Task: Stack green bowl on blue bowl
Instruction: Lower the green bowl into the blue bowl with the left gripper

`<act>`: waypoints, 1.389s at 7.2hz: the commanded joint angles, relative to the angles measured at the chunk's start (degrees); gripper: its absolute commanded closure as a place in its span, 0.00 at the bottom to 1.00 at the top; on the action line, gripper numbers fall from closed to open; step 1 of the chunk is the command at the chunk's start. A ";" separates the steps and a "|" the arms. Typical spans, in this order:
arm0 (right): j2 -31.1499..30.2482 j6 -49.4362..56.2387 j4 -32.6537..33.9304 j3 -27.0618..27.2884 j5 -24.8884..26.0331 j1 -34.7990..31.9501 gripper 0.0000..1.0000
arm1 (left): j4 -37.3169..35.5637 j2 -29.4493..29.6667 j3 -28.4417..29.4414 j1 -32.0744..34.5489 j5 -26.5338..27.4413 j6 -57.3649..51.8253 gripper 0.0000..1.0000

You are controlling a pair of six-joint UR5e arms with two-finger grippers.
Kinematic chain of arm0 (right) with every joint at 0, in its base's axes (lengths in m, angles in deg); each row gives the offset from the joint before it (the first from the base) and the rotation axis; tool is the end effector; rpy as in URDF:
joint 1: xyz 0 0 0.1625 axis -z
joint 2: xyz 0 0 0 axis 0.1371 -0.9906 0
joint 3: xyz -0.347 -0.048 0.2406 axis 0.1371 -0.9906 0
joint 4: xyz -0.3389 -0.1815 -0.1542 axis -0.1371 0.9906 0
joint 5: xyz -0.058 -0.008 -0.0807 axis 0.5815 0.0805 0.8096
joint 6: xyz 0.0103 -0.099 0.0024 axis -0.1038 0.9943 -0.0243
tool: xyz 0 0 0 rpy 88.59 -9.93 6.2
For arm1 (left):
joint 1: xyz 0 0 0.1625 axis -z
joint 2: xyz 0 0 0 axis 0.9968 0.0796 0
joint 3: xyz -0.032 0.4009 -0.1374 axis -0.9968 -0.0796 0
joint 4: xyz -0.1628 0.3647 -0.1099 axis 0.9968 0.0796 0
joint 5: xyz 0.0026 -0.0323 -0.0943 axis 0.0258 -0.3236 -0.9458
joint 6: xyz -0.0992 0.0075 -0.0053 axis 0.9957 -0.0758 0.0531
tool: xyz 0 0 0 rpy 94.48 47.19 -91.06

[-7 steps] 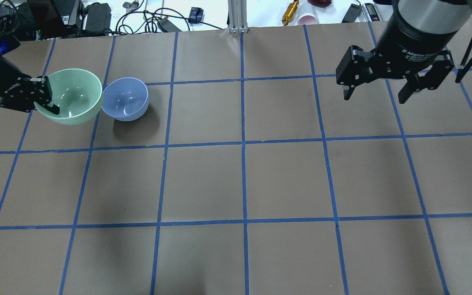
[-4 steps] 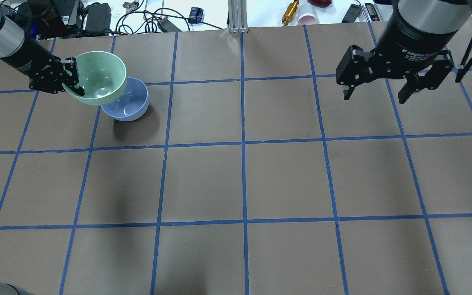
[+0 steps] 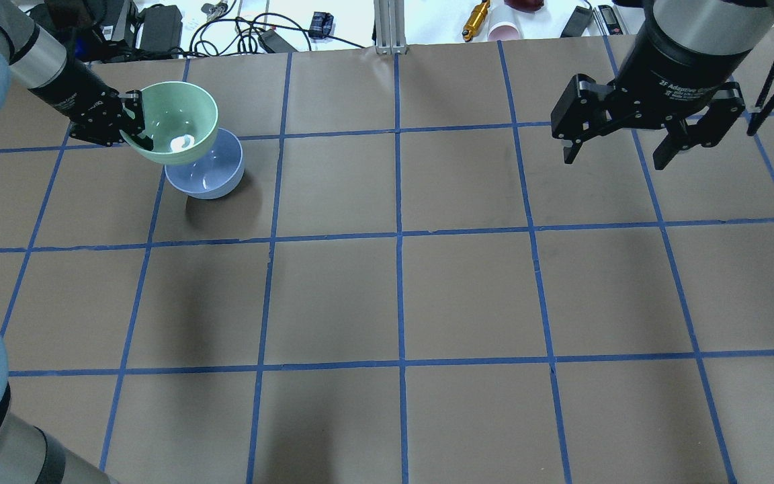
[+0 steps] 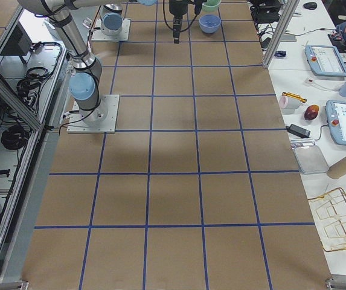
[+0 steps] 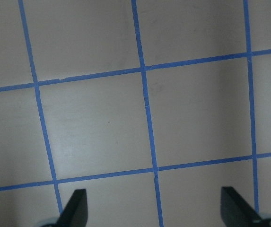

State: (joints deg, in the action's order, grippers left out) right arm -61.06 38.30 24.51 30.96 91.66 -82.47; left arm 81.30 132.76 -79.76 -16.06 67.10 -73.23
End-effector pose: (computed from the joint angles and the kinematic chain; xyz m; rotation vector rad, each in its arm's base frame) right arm 0.1373 -0.4481 0.5344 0.1965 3.1223 -0.0139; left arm 0.0789 -0.6540 0.3364 0.3514 -2.8713 -0.0373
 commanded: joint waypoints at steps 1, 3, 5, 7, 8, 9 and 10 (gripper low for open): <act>0.00 0.00 0.06 0.00 0.00 0.00 0.00 | -1.11 1.24 1.05 0.15 -1.19 0.65 1.00; 0.00 0.00 0.06 0.09 0.00 0.00 0.00 | -2.50 2.64 1.14 0.15 -1.99 -1.62 1.00; 0.00 0.00 0.06 0.00 0.00 0.00 0.00 | -4.62 5.79 1.23 0.24 -2.16 -1.54 1.00; 0.00 0.00 -0.03 0.00 0.00 0.00 0.00 | -5.50 6.87 1.14 0.24 -3.73 -0.66 1.00; 0.00 0.00 0.06 0.00 0.00 0.00 0.00 | -5.50 6.87 1.23 0.24 -3.57 -0.66 1.00; 0.00 0.00 0.06 0.00 0.00 0.00 0.00 | -5.59 6.96 0.97 0.24 -3.57 -1.01 1.00; 0.00 0.00 -0.03 0.00 0.00 0.00 0.00 | -5.59 7.13 0.79 0.24 -3.22 -1.36 1.00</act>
State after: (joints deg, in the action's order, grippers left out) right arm -61.06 38.30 24.54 30.96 91.67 -82.47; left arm 75.75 139.71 -78.76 -15.83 63.65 -74.23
